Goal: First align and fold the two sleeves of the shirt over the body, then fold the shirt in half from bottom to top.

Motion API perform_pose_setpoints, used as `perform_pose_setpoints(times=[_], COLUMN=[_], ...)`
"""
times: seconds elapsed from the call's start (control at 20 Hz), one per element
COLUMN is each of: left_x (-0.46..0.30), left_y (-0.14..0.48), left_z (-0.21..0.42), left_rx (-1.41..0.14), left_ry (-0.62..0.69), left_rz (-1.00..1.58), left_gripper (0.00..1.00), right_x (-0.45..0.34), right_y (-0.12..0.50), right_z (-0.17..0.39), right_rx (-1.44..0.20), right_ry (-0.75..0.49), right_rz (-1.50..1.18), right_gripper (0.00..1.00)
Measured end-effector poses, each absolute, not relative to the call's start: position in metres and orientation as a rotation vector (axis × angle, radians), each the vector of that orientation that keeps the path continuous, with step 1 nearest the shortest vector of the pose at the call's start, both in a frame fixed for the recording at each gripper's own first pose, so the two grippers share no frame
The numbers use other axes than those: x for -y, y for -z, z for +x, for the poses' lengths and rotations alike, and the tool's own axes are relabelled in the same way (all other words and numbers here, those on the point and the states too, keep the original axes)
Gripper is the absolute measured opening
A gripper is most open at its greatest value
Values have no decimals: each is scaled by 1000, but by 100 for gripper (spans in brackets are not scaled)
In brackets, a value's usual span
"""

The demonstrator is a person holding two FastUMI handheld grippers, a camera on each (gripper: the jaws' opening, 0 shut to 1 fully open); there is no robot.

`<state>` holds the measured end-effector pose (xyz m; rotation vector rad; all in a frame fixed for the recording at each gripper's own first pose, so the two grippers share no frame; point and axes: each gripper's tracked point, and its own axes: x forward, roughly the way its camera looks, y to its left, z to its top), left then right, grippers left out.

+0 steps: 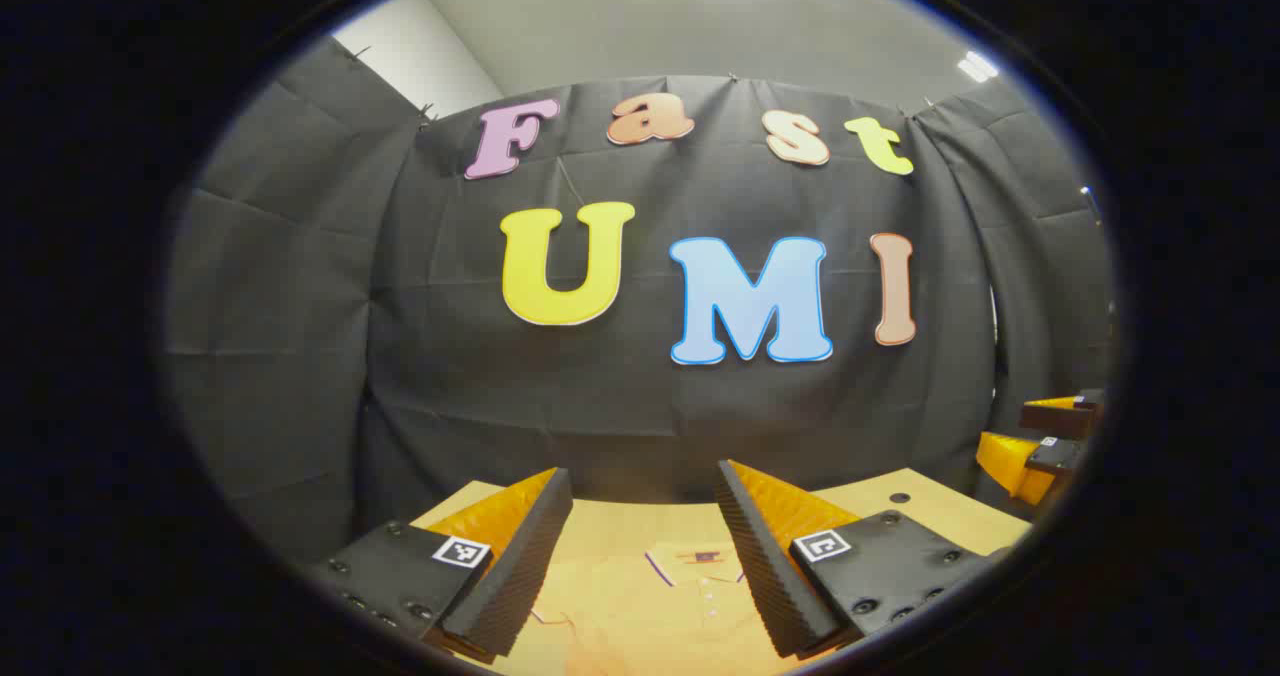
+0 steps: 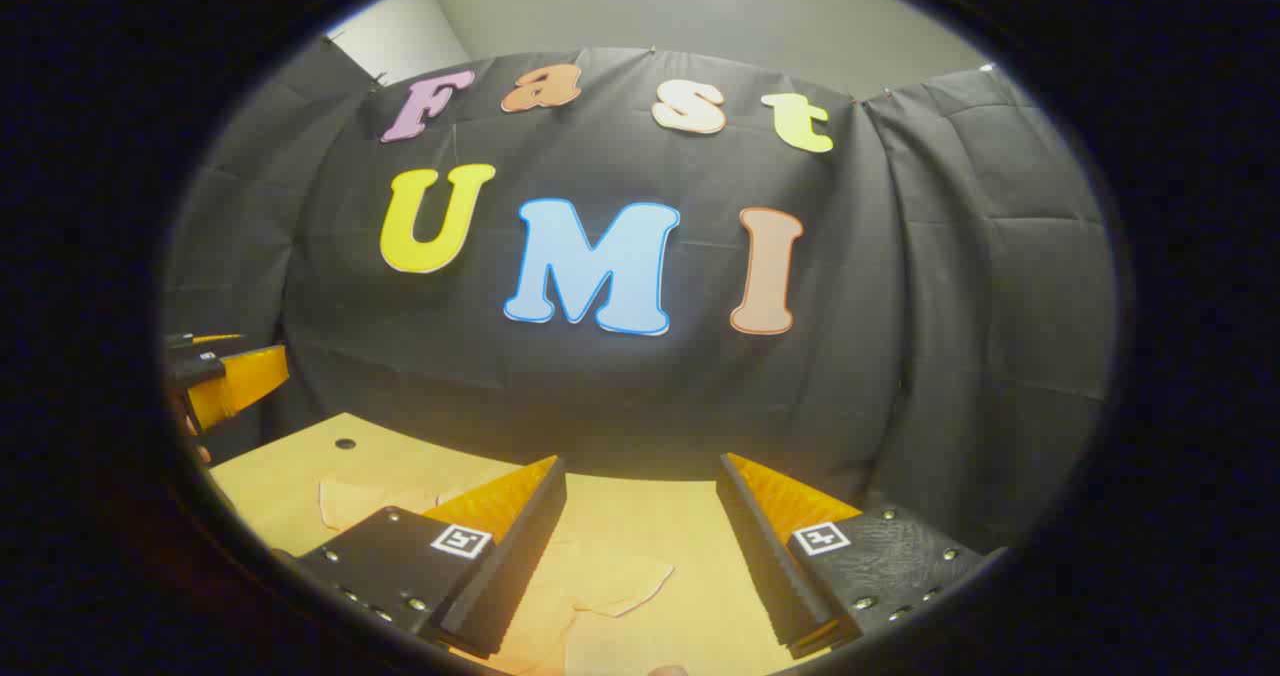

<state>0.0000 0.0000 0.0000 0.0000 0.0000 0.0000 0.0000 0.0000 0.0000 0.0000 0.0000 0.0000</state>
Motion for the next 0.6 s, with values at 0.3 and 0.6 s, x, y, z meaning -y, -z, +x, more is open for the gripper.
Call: perform_pose_setpoints(times=[0.3,0.6], left_x=[-8,-11], left_y=[8,12], left_z=[-3,-4], left_rx=[-16,-23], left_ry=[-19,-40], left_rz=[-15,-24], left_gripper=[96,96], right_x=[-7,-8], right_y=[3,3], right_z=[0,3], right_rx=[-2,8], right_ry=[-19,-28], right_rz=[-9,-16], right_gripper=[94,94])
